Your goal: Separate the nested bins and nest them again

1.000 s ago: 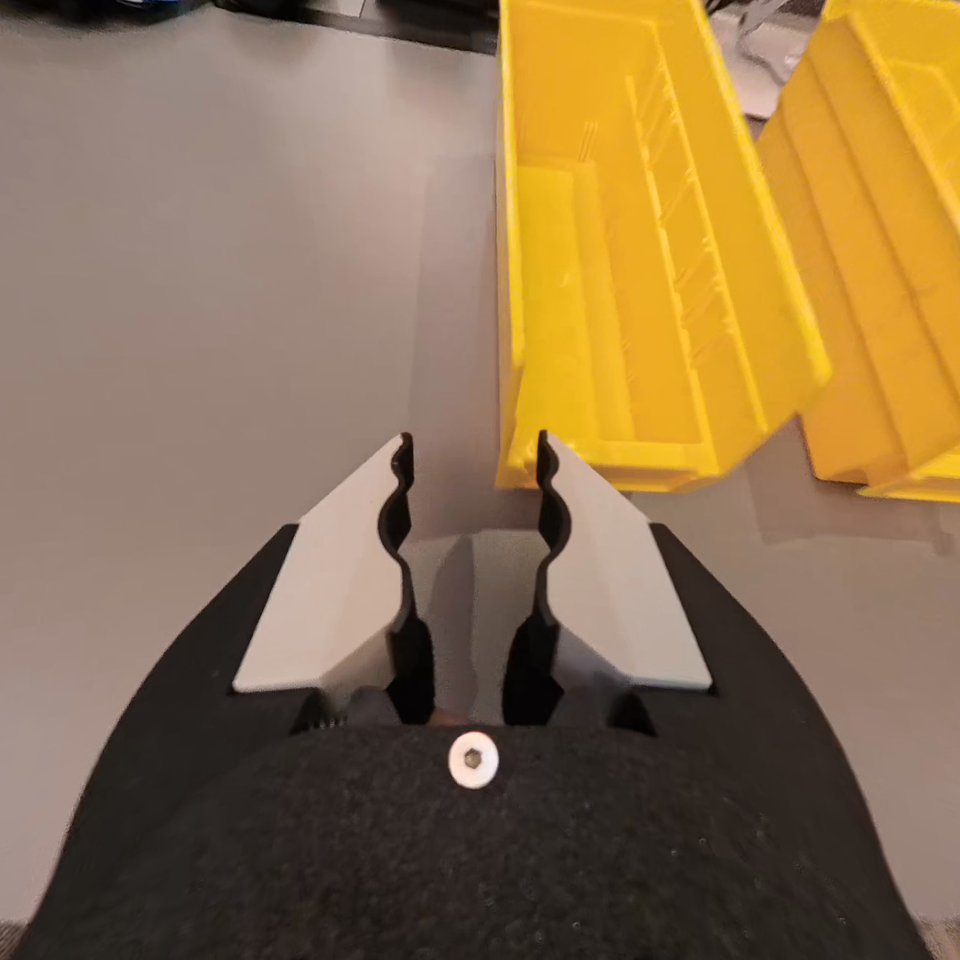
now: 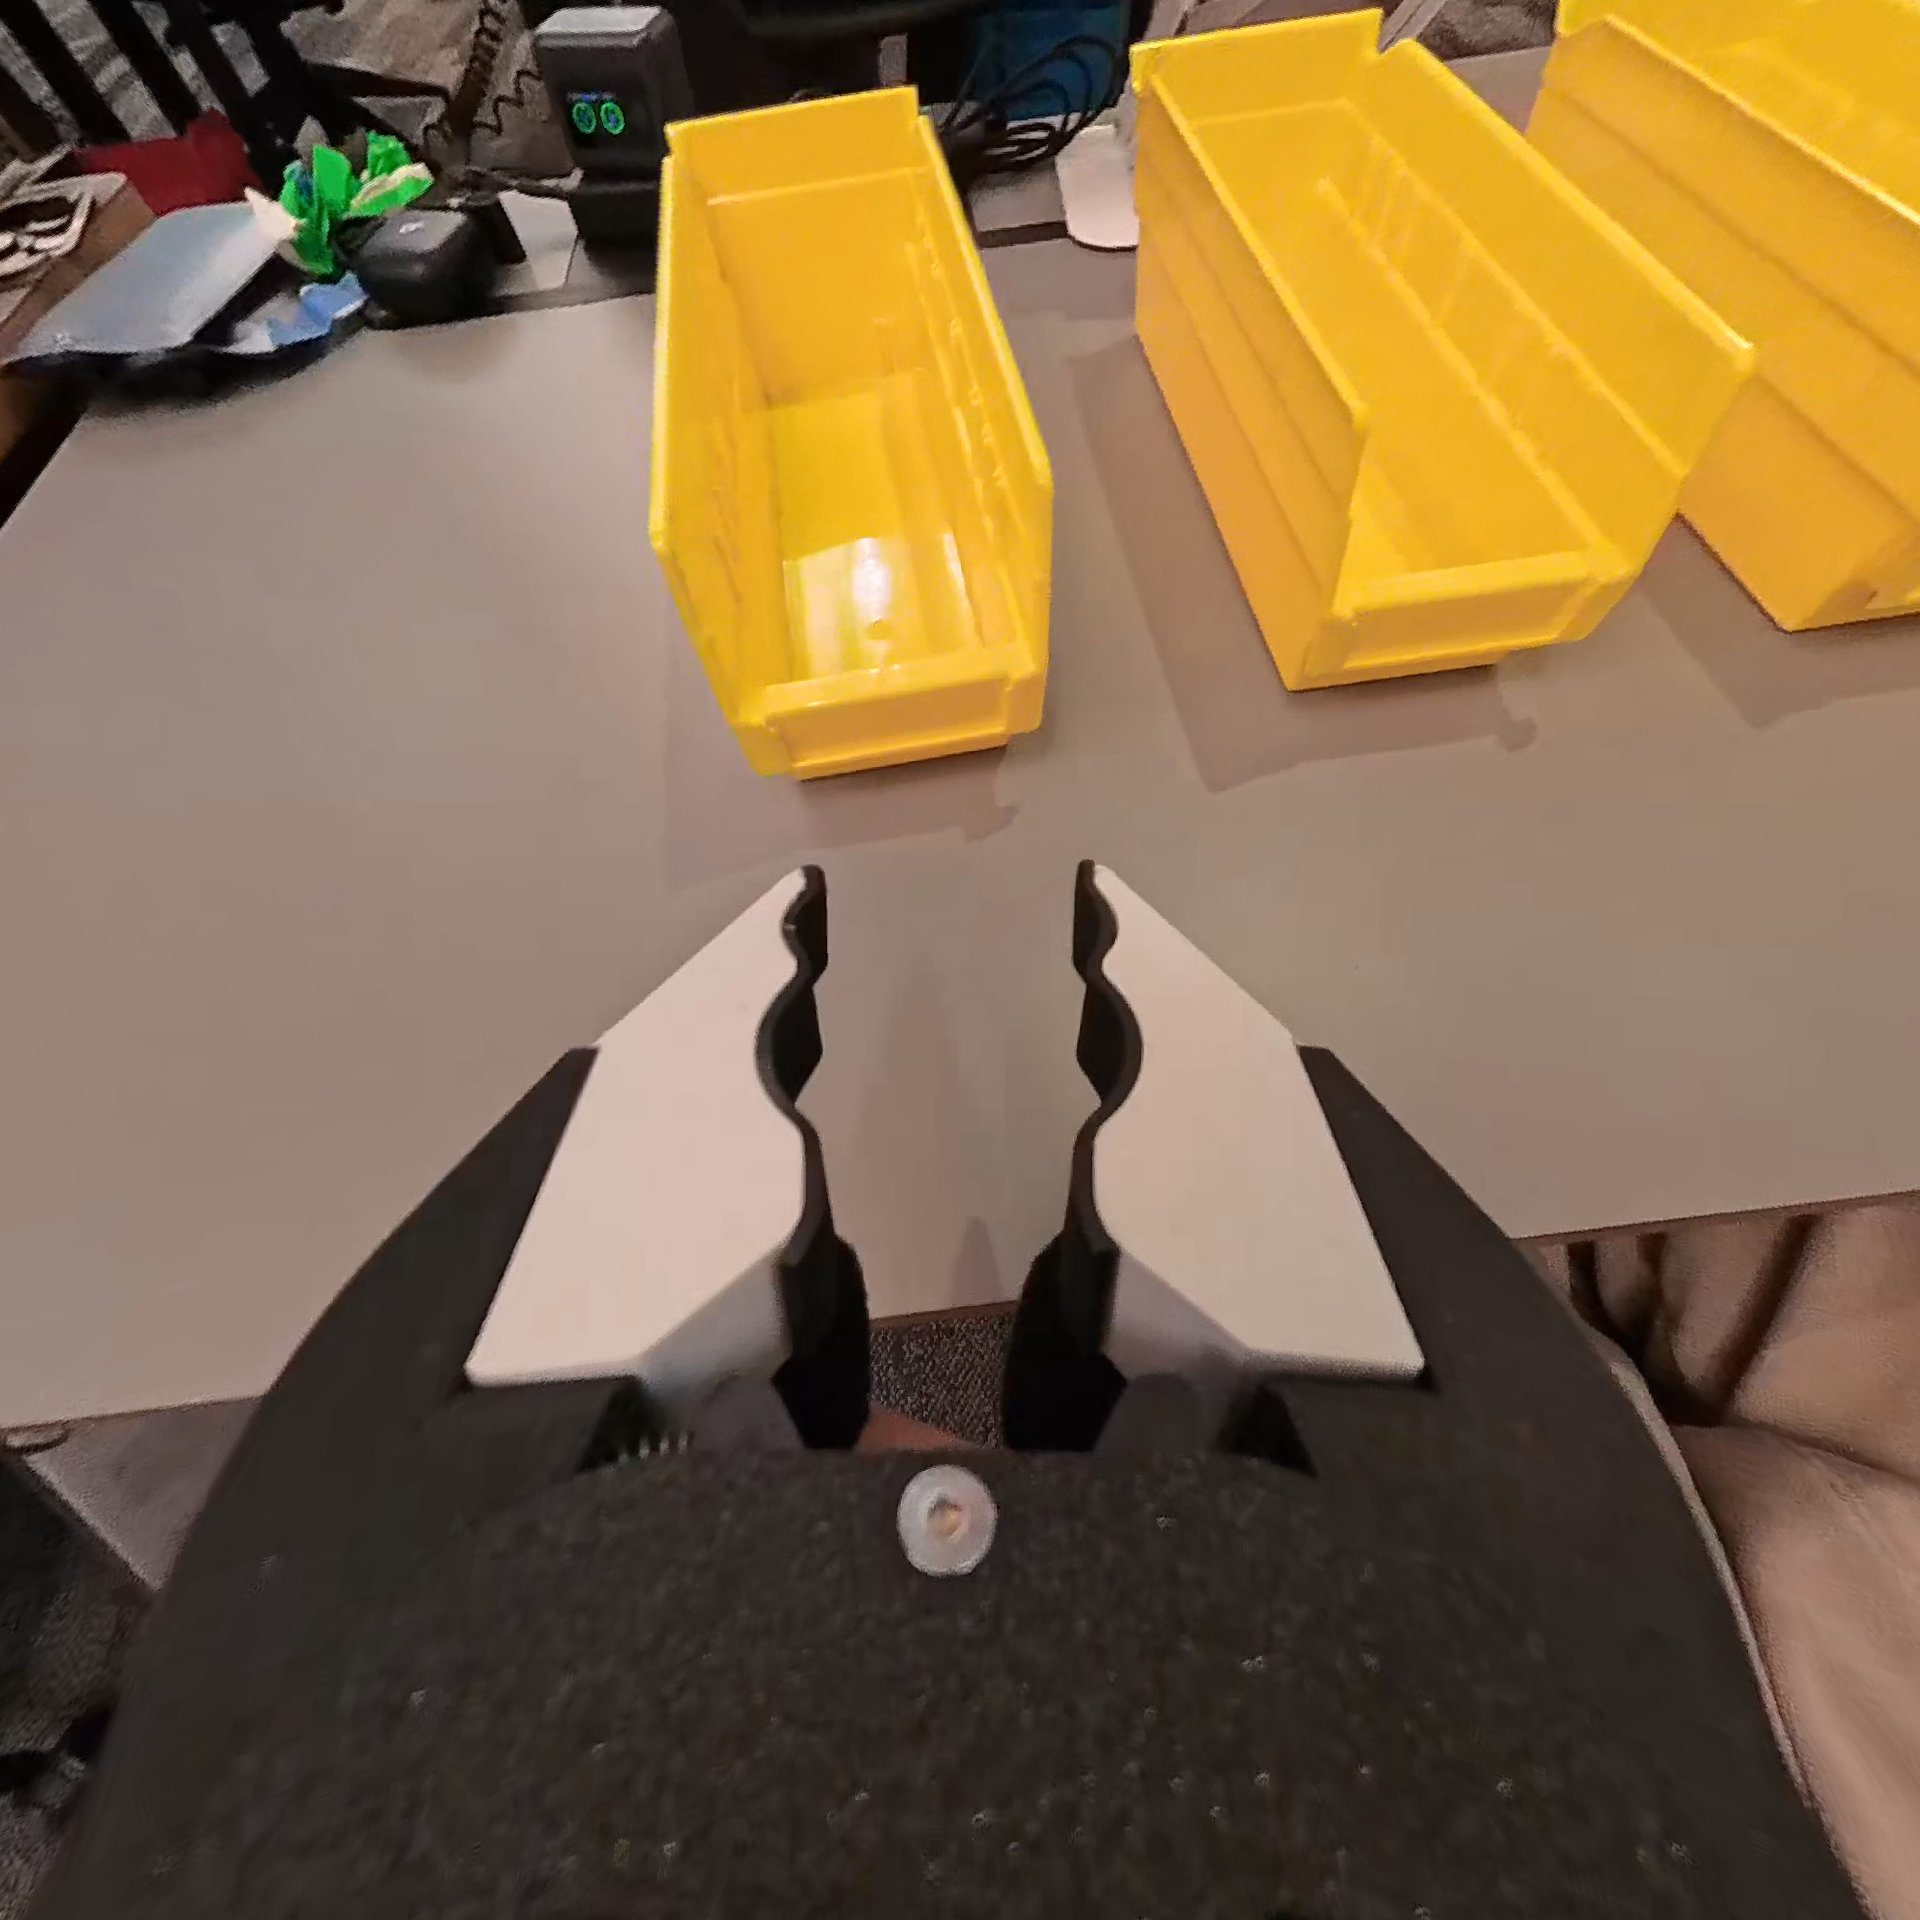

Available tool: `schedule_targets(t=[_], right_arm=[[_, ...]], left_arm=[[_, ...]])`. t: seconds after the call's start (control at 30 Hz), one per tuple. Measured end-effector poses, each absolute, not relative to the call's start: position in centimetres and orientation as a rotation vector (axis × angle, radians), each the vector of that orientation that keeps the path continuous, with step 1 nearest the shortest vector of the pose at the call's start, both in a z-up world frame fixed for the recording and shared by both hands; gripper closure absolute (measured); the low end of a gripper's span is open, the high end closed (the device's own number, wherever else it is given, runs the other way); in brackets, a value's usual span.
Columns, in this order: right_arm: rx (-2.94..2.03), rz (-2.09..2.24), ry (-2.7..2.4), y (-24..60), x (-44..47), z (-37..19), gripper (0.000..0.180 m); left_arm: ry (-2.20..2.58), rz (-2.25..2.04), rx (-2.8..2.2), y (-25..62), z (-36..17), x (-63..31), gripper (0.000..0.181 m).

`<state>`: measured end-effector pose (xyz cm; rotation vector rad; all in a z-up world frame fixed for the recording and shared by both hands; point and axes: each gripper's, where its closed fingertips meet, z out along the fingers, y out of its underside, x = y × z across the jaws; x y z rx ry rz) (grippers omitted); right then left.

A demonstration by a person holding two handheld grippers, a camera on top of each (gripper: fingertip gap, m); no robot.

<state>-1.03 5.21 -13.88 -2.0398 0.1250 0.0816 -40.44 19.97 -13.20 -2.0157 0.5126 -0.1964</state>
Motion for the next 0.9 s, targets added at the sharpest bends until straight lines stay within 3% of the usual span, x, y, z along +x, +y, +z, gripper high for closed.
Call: schedule_targets(t=[0.5,0.73,0.9], right_arm=[[-2.108,-0.008,0.164,3.4,0.7,-15.6,0.122],[-2.244,0.116,0.279,3.9,1.5,-17.1,0.088],[-2.345,0.012,0.253,7.8,5.4,-14.0,0.076]], left_arm=[[0.663,-0.286,-1.987,18.8,-13.4,-35.6,0.141],[0.677,-0.297,-1.972,18.6,-13.4,-35.9,0.144],[0.66,-0.329,-2.024,18.5,-14.2,-36.7,0.144]])
